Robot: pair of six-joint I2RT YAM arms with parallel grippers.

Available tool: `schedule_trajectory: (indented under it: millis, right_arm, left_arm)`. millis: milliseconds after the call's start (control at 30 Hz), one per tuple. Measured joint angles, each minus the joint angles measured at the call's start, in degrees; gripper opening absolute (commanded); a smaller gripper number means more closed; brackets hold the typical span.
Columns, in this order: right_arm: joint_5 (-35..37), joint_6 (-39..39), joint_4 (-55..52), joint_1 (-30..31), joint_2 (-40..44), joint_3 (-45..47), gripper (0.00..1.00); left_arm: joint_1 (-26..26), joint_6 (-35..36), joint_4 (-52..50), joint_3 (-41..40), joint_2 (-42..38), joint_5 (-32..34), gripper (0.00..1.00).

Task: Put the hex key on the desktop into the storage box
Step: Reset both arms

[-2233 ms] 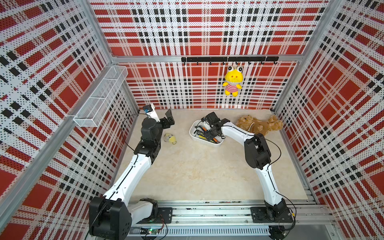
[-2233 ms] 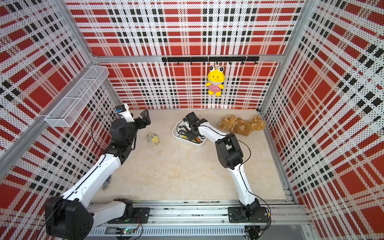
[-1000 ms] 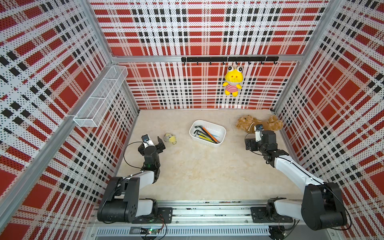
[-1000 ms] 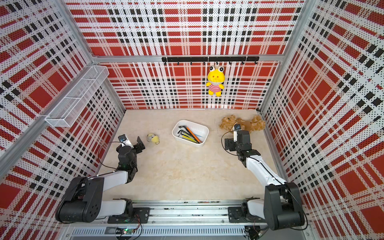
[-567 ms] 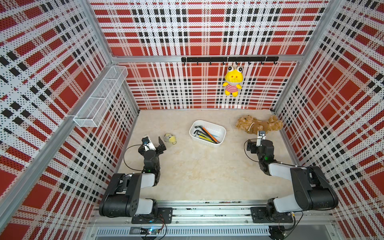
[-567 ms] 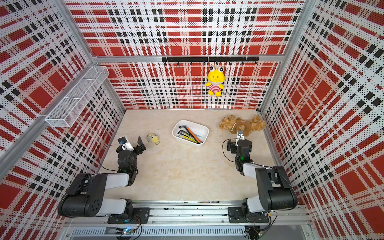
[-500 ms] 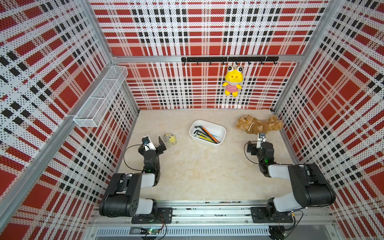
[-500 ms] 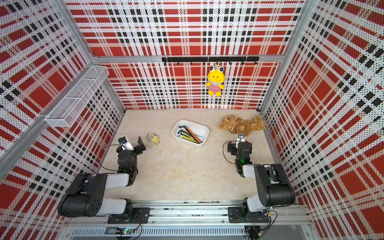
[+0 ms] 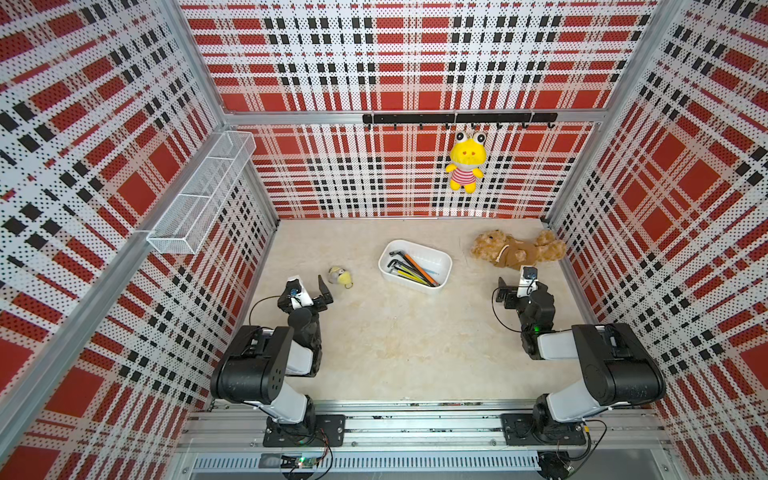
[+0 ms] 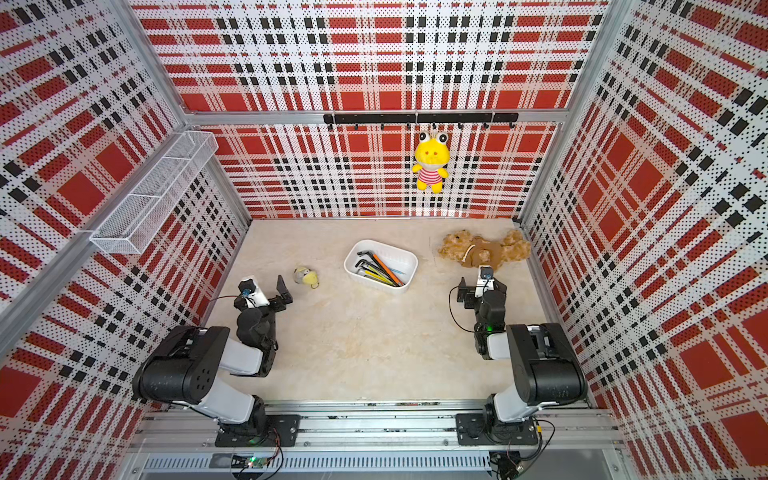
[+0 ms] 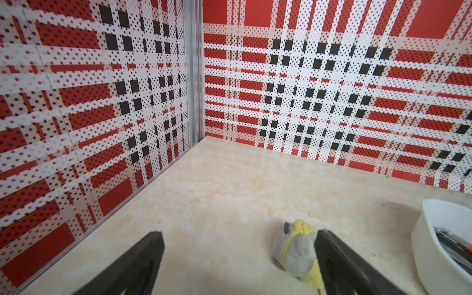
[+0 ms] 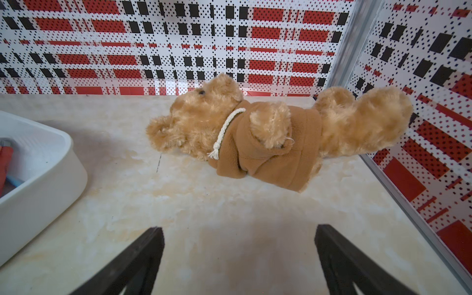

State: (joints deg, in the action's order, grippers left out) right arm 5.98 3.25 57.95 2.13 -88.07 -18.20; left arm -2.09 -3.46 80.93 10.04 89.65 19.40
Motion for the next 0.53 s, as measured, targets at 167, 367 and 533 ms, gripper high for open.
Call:
schedule_trajectory:
  millis: [167,367,533]
  right_arm:
    - [-0.02,0.00,0.46,0.00,0.00,0.00,1.00]
    - [-0.02,0.00,0.61,0.00,0.00,0.00,1.00]
    - [-0.02,0.00,0.63,0.00,0.00,0.00,1.00]
  left_arm:
    - [-0.66,0.09,-0.68,0.92,0.00,1.18,0.99]
    - [-1.27,0.28,-0.96,0.94,0.00,2.19,0.99]
    - [-1.38,0.55,-1.11,0.94,0.00,2.51,0.99]
